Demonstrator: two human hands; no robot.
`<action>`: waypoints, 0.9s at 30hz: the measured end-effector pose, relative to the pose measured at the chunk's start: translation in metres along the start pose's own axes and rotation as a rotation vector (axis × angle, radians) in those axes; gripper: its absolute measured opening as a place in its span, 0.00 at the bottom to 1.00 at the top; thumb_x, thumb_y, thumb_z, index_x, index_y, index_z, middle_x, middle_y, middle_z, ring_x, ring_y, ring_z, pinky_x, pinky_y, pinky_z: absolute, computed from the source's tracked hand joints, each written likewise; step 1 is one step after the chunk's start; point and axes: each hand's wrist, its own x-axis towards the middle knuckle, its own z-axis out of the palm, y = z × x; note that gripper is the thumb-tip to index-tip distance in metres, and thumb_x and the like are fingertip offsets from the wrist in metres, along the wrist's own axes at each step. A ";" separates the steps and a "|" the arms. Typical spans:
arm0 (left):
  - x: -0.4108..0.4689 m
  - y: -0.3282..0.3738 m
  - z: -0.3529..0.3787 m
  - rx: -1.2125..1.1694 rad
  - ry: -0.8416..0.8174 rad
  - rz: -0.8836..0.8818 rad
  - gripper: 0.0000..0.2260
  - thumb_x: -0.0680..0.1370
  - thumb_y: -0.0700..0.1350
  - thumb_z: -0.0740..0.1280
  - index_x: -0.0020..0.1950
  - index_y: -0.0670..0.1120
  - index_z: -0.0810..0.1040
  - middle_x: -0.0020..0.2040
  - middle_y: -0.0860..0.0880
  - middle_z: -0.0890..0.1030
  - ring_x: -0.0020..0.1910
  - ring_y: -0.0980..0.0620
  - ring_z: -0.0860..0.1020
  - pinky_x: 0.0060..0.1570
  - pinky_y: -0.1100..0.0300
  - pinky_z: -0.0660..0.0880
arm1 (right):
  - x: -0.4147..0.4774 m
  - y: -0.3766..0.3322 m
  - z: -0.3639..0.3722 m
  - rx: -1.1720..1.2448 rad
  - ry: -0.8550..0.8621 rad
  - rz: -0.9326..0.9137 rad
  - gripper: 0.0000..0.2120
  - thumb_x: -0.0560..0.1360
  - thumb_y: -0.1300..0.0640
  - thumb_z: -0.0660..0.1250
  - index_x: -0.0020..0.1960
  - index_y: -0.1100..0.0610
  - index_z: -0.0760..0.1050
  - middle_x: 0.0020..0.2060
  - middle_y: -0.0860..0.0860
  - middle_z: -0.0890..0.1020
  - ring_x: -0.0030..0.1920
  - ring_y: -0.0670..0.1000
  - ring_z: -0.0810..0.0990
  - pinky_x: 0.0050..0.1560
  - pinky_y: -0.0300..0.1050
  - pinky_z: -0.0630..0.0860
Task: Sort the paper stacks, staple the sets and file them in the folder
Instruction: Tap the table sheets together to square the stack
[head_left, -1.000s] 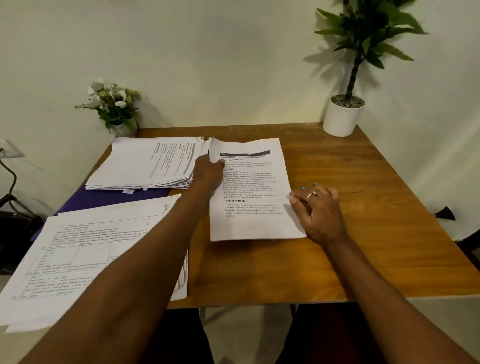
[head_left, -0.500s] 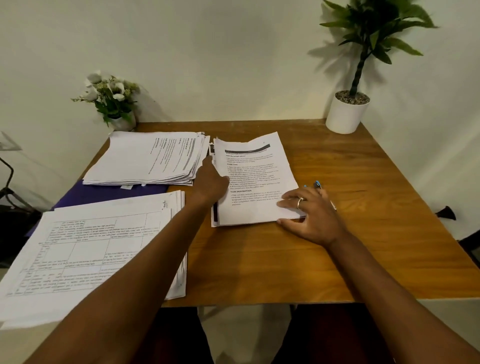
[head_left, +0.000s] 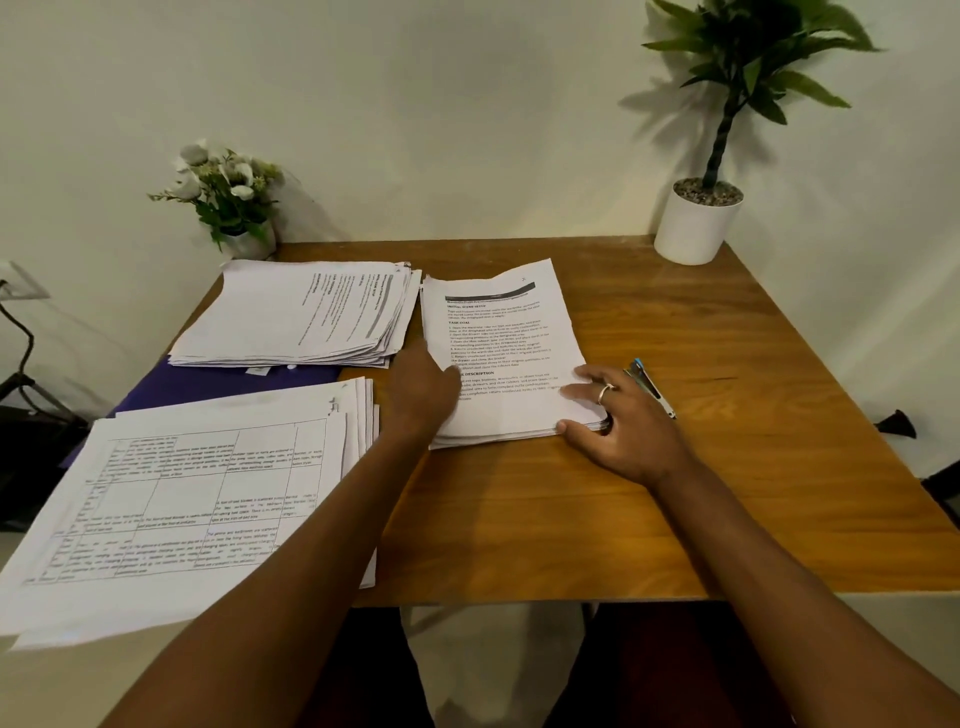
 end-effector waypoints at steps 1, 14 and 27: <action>0.000 0.000 0.001 0.000 -0.006 0.001 0.19 0.80 0.45 0.69 0.71 0.46 0.73 0.69 0.47 0.78 0.66 0.46 0.78 0.54 0.59 0.74 | 0.000 -0.001 0.000 0.002 -0.003 0.021 0.25 0.74 0.41 0.73 0.68 0.50 0.79 0.72 0.47 0.73 0.70 0.46 0.69 0.65 0.44 0.70; -0.010 0.010 -0.010 0.010 -0.094 -0.027 0.22 0.82 0.46 0.67 0.76 0.45 0.70 0.74 0.46 0.73 0.71 0.45 0.73 0.62 0.58 0.72 | -0.001 0.004 0.002 -0.103 0.082 -0.069 0.19 0.73 0.41 0.72 0.57 0.52 0.84 0.61 0.47 0.81 0.63 0.47 0.76 0.63 0.46 0.67; -0.028 -0.041 -0.146 0.281 -0.320 0.071 0.31 0.71 0.30 0.75 0.70 0.49 0.74 0.73 0.46 0.72 0.74 0.43 0.68 0.66 0.46 0.71 | -0.028 -0.070 0.040 -0.107 0.135 -0.291 0.10 0.77 0.48 0.71 0.49 0.54 0.83 0.45 0.49 0.82 0.48 0.49 0.77 0.49 0.48 0.71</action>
